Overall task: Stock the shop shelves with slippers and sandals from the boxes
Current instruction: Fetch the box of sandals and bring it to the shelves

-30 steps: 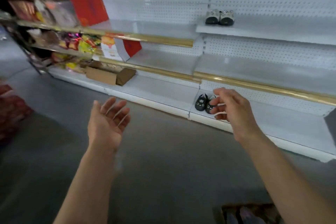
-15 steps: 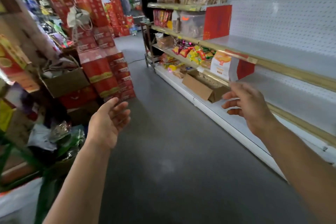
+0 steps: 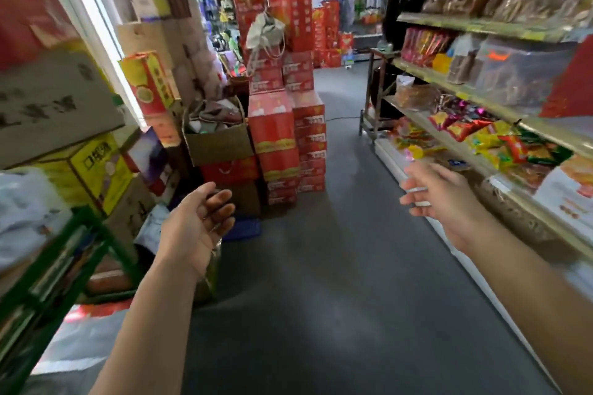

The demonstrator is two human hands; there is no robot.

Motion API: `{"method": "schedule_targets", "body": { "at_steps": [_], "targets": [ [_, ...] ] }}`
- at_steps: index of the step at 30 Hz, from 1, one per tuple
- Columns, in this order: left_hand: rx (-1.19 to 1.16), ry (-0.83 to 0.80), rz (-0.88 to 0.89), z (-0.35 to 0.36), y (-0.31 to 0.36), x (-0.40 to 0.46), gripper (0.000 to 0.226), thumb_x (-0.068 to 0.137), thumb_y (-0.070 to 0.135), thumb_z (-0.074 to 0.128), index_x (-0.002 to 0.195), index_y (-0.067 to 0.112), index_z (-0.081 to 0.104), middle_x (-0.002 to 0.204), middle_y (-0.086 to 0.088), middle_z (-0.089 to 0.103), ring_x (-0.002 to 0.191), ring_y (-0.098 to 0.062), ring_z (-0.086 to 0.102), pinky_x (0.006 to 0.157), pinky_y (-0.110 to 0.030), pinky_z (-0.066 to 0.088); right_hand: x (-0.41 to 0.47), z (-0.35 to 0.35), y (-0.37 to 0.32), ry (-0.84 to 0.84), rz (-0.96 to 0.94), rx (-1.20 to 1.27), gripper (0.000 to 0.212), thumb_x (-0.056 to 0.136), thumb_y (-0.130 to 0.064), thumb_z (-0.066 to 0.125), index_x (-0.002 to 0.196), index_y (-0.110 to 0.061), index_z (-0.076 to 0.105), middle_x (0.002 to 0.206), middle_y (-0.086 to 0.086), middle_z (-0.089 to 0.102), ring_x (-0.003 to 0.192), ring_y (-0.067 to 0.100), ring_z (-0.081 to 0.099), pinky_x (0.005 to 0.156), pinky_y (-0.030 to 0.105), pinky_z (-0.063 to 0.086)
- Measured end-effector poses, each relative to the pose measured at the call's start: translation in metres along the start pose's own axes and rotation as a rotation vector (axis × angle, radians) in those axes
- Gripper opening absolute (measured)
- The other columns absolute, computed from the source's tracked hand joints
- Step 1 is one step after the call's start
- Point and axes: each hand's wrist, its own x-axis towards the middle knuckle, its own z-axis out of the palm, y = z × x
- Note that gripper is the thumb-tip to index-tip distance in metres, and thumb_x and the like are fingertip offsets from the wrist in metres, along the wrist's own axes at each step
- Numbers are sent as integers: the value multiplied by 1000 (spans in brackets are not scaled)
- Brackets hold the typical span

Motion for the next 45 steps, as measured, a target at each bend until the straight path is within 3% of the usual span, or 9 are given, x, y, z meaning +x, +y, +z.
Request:
{"method": "schedule_targets", "body": {
  "at_steps": [4, 13, 17, 24, 36, 45],
  "targets": [
    [-7, 60, 1, 29, 13, 79, 13, 97, 21, 53, 95, 16, 64, 91, -5, 68, 72, -17, 61, 72, -31, 49, 105, 53, -5, -93, 4, -30, 18, 95, -28, 54, 95, -14, 65, 86, 5, 65, 65, 18, 61, 59, 30, 47],
    [-20, 223, 28, 21, 41, 263, 23, 97, 21, 52, 116, 10, 61, 89, -5, 70, 70, -18, 62, 71, -33, 50, 297, 203, 3, -329, 37, -63, 22, 95, -31, 54, 94, -14, 67, 84, 4, 65, 65, 17, 62, 56, 28, 47],
    [-22, 231, 46, 21, 52, 359, 19, 98, 21, 51, 112, 14, 61, 89, -4, 71, 68, -13, 64, 67, -29, 51, 375, 271, 17, -387, 39, -47, 28, 99, -35, 47, 97, -14, 66, 86, 5, 64, 67, 18, 61, 58, 28, 47],
    [-39, 265, 32, 30, 105, 567, 21, 98, 22, 51, 113, 14, 62, 93, -6, 72, 68, -15, 65, 65, -29, 52, 540, 402, 12, -409, 68, -72, 35, 100, -39, 42, 102, -14, 66, 89, 7, 66, 71, 20, 63, 61, 30, 48],
    [25, 375, 28, 33, 138, 836, 21, 100, 26, 48, 112, 16, 62, 97, -5, 71, 80, -19, 65, 68, -31, 50, 775, 557, 33, -471, 125, -130, 35, 100, -36, 43, 105, -8, 63, 88, 8, 64, 67, 18, 61, 56, 28, 46],
    [138, 516, -55, -3, 144, 1022, 27, 100, 21, 47, 121, 11, 61, 99, -10, 71, 79, -22, 65, 67, -33, 52, 938, 680, 54, -560, 163, -303, 30, 101, -29, 44, 103, -4, 61, 83, 11, 58, 62, 20, 55, 55, 29, 41]
  ]
}}
